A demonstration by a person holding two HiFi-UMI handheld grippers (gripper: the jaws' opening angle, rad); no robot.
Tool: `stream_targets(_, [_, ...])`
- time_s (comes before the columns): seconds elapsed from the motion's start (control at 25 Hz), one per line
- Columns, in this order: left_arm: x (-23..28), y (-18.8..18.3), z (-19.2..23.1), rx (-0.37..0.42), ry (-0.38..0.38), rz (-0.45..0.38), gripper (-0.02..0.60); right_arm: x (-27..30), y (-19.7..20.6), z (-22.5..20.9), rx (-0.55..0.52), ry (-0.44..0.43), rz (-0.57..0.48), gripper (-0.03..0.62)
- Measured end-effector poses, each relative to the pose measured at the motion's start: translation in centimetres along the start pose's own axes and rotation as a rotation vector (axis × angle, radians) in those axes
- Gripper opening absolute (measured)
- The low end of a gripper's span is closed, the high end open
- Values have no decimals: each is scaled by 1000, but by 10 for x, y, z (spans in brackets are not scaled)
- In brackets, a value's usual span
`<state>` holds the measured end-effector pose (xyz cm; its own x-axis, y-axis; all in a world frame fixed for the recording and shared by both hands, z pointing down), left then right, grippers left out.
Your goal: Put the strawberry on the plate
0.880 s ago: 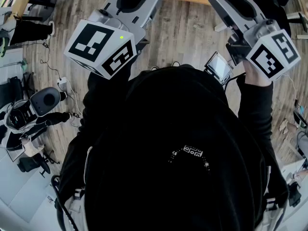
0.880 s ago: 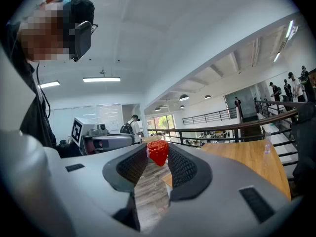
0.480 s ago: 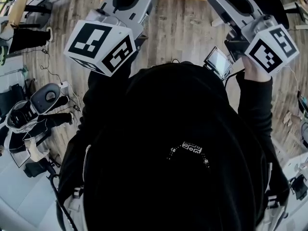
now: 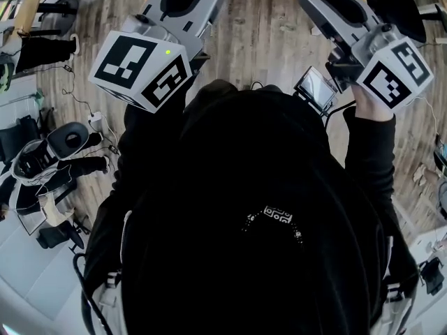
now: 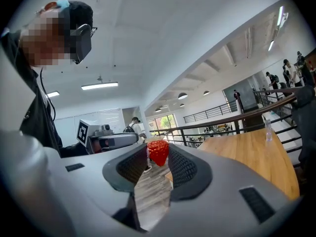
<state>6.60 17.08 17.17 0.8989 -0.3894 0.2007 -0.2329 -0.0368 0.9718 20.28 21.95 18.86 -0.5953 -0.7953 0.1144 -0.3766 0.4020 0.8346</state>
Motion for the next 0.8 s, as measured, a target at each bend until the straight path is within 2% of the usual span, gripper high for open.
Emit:
stream_targets(0.16, [-22, 0, -7, -19, -32, 34, -5, -15, 8, 11, 50, -21, 9, 143])
stream_targets(0.32, [-31, -13, -37, -16, -13, 27, -5, -41, 7, 31, 45, -17, 2, 143])
stream_targets(0.52, [0, 5, 5, -7, 14, 24, -5, 1, -6, 6, 89, -42, -18, 141])
stream_targets(0.64, [5, 3, 2, -9, 39, 16, -5, -5, -15, 16, 78, -49, -41, 143])
stream_targets(0.8, [20, 10, 4, -16, 66, 14, -5, -9, -21, 7, 68, -26, -55, 141])
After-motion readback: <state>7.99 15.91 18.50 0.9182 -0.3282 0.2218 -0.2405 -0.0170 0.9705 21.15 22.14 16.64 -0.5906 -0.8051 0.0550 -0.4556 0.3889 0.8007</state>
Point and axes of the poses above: the fingertips, and each gripper's own axes: x forward along the fingers, z to its left, y out of its underside, the point moved 3 cm from there along -x, backward along the fingers, and after that the axes turned 12 degrees about x, right-handed, at the moved point
